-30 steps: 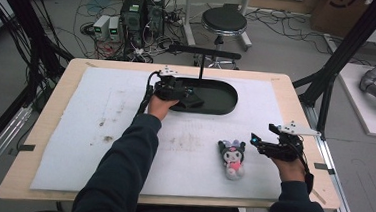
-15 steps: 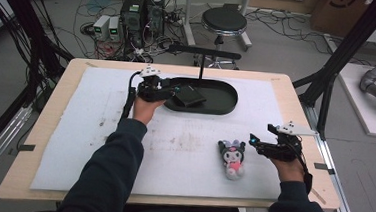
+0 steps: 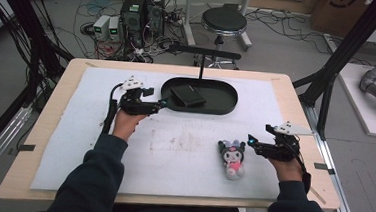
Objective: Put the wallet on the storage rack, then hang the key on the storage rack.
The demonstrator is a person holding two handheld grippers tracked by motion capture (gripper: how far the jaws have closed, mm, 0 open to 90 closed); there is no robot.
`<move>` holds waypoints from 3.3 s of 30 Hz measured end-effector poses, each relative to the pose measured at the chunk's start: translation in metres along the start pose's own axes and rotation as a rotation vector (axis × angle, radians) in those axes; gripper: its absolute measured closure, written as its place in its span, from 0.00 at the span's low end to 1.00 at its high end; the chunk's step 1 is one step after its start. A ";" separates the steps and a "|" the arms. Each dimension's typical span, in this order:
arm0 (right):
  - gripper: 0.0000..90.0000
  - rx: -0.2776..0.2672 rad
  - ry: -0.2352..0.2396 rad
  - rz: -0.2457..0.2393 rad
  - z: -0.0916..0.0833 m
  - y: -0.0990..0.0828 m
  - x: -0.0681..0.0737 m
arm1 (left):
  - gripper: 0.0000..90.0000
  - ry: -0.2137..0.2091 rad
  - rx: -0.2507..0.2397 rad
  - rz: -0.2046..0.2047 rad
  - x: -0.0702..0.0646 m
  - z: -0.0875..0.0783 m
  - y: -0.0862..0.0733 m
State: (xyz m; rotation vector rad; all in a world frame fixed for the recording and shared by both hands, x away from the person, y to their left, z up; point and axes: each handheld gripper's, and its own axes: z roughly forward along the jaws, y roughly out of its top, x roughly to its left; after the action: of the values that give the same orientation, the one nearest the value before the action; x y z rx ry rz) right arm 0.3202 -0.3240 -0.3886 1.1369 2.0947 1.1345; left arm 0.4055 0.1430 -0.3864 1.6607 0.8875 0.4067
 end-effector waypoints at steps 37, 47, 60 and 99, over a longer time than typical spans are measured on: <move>0.24 0.063 0.033 -0.043 0.017 0.000 0.018 | 0.21 0.226 -0.056 0.014 0.023 -0.097 -0.048; 0.23 0.151 0.085 -0.015 0.031 -0.007 0.041 | 0.22 0.233 -0.040 0.010 0.023 -0.095 -0.050; 0.21 0.325 0.068 -0.061 0.034 -0.001 0.071 | 0.23 0.245 -0.028 0.011 0.021 -0.096 -0.052; 0.38 0.336 0.010 -0.148 0.051 -0.001 0.053 | 0.27 0.269 -0.034 0.011 0.025 -0.100 -0.053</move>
State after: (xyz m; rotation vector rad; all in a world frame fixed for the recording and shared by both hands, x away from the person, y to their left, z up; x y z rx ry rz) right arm 0.3288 -0.2569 -0.4182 1.0975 2.3951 0.7388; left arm 0.3365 0.2319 -0.4125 1.6033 1.0635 0.6601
